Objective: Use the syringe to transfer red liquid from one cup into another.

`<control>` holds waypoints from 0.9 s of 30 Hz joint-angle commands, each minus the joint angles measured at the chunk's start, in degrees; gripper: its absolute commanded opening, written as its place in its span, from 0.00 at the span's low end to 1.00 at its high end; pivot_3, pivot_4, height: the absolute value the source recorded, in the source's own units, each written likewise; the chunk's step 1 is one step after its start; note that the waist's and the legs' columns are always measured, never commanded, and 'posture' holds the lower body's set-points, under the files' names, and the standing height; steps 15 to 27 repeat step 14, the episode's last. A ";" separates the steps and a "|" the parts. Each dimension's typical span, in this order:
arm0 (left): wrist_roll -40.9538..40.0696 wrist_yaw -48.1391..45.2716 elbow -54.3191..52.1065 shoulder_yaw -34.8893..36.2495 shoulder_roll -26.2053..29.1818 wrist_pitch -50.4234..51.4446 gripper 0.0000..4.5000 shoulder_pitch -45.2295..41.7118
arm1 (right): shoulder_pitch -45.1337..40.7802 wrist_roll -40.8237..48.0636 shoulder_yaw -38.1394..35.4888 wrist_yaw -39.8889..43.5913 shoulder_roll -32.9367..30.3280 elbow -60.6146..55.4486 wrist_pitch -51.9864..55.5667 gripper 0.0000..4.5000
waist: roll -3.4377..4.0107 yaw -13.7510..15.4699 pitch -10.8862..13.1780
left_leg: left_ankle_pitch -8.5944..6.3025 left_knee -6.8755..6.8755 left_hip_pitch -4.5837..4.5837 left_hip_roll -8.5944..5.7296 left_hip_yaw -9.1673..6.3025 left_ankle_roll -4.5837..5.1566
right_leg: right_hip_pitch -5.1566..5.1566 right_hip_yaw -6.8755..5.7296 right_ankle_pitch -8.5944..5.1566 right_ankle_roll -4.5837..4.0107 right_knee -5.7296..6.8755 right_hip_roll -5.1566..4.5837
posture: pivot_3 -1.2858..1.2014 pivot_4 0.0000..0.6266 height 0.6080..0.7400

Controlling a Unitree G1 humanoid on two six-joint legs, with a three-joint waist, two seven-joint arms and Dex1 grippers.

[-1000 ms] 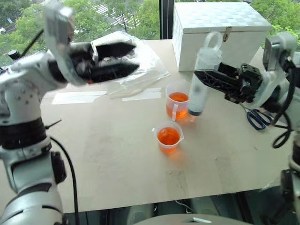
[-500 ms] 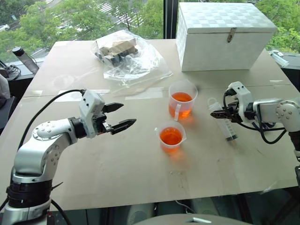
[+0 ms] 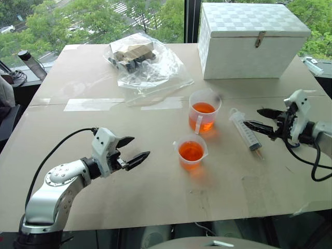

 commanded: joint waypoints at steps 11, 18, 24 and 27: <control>7.17 -3.56 -1.64 -2.54 -2.07 -16.10 1.00 16.23 | 31.14 -15.99 -0.20 11.08 15.19 1.36 -36.08 0.99 | 0.20 -0.97 -0.14 | -0.12 -0.17 1.30 0.01 0.05 0.12 | 1.15 0.10 -0.15 -0.29 -0.23 -0.12 | 0.52 0.24 1.00; 6.78 -4.48 -1.45 -2.62 -1.89 -17.11 1.00 16.11 | 30.11 -16.08 0.24 10.34 16.37 3.11 -37.05 0.99 | 0.28 -0.98 -0.17 | -0.12 -0.17 1.22 0.01 0.06 0.12 | 1.10 0.10 -0.15 -0.28 -0.29 -0.14 | 0.52 0.24 1.00; 6.78 -4.48 -1.45 -2.62 -1.89 -17.11 1.00 16.11 | 30.11 -16.08 0.24 10.34 16.37 3.11 -37.05 0.99 | 0.28 -0.98 -0.17 | -0.12 -0.17 1.22 0.01 0.06 0.12 | 1.10 0.10 -0.15 -0.28 -0.29 -0.14 | 0.52 0.24 1.00; 6.78 -4.48 -1.45 -2.62 -1.89 -17.11 1.00 16.11 | 30.11 -16.08 0.24 10.34 16.37 3.11 -37.05 0.99 | 0.28 -0.98 -0.17 | -0.12 -0.17 1.22 0.01 0.06 0.12 | 1.10 0.10 -0.15 -0.28 -0.29 -0.14 | 0.52 0.24 1.00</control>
